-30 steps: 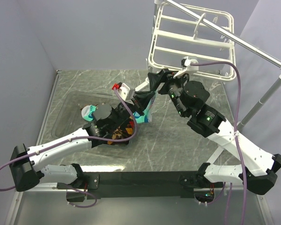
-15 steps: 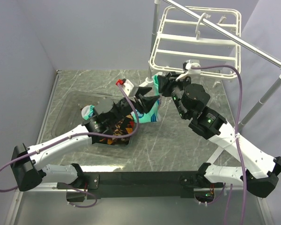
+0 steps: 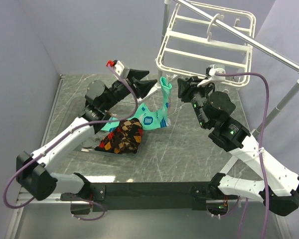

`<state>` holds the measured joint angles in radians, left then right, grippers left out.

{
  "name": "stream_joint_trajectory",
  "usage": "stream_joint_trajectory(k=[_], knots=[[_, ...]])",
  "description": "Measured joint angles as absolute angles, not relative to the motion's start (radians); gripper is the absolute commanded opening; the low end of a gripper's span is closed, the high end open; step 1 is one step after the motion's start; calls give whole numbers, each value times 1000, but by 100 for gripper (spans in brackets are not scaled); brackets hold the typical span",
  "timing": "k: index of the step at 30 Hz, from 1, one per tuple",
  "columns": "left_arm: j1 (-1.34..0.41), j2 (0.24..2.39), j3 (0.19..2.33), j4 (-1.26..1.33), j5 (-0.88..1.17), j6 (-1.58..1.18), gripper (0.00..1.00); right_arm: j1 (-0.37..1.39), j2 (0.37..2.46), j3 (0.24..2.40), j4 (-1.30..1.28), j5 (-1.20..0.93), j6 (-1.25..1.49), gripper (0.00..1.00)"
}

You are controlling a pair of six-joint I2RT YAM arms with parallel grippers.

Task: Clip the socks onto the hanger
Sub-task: Open the clamp at the hanger.

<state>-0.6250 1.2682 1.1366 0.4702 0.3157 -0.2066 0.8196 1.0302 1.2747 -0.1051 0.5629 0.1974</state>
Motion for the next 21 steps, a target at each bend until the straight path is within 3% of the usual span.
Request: stream_joint_trajectory(k=[21], knots=[[-479,1645,1401,682,800,-355,55,753,931,1236,-105,596,158,39]])
